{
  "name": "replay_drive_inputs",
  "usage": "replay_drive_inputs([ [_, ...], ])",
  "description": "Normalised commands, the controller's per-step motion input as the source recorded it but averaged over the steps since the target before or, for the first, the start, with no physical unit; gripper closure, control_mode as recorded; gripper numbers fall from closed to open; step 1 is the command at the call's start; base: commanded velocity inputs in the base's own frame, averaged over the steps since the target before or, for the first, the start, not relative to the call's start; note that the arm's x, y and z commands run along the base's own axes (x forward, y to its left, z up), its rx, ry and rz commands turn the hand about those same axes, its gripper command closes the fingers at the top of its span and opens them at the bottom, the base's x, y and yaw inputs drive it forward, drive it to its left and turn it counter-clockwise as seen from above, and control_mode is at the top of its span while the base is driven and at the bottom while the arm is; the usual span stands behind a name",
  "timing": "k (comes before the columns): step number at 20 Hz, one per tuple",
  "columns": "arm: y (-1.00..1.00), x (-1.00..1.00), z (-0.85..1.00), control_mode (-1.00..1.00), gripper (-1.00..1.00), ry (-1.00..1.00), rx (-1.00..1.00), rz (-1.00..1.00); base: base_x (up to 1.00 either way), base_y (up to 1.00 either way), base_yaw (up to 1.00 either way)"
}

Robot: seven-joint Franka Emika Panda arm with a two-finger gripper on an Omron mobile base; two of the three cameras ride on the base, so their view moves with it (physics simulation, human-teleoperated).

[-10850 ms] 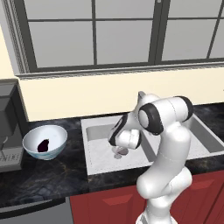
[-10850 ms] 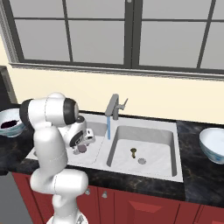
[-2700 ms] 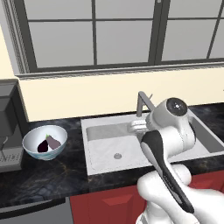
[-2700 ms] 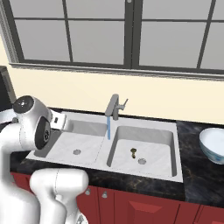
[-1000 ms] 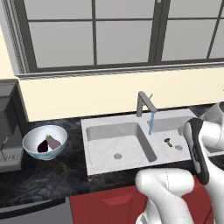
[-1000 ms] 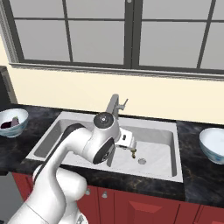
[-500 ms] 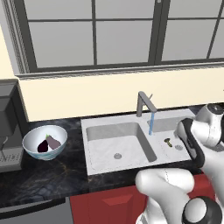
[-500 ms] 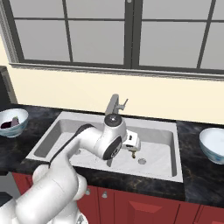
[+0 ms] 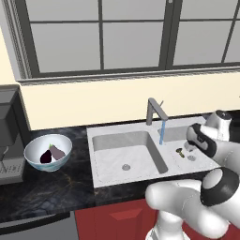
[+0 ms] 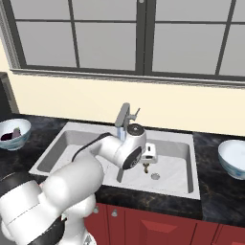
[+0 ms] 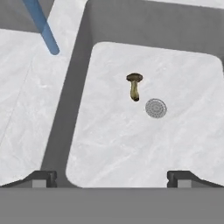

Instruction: Pick the eggplants from the sink and place them in one bowl. Place the mushroom in the other bowl. Then turn off the sink faucet.

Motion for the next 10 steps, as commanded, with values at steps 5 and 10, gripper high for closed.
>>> replay_drive_inputs([
  [5, 0.0, 0.36, -0.44, -1.0, -1.0, 0.06, 0.0, 0.01, 0.0, 0.0, 0.0],
  [10, -0.06, 0.32, -0.34, -1.0, -1.0, 0.01, 0.04, 0.0, 0.0, 0.0, 0.0],
])
